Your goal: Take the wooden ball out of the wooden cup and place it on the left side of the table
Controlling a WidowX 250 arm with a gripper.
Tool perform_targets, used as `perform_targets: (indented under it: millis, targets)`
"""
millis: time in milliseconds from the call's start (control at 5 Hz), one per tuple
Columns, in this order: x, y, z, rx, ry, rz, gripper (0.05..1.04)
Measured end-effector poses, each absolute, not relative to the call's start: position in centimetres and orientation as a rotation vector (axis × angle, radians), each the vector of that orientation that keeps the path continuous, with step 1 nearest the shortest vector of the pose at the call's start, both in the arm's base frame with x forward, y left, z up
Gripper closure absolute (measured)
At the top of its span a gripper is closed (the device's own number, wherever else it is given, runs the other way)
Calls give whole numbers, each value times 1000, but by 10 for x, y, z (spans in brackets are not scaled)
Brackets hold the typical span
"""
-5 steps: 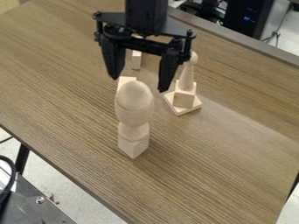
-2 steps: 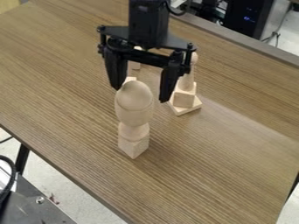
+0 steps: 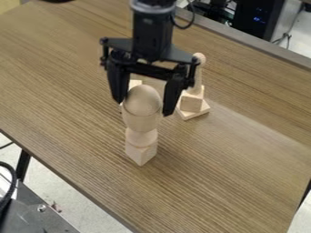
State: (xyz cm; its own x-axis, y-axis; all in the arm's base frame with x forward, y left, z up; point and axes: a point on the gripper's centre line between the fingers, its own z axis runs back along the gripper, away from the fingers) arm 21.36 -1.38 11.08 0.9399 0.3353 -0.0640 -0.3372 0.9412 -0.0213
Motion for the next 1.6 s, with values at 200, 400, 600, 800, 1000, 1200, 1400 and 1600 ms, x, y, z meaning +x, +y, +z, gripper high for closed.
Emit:
perform_targets:
  millis: [200, 400, 600, 800, 1000, 1200, 1400, 1600]
  targets:
    - [217, -11, 107, -37, 63, 341, 141]
    - [220, -7, 108, -68, 51, 346, 358]
    - [222, -3, 107, -83, 42, 363, 361]
    - [223, 0, 107, -86, 41, 371, 361]
    - [223, 2, 108, -89, 39, 376, 361]
    - [220, 2, 118, -90, 10, 378, 361]
    - [214, 1, 127, -96, 7, 380, 361]
    - [205, -5, 145, -105, -29, 416, 361]
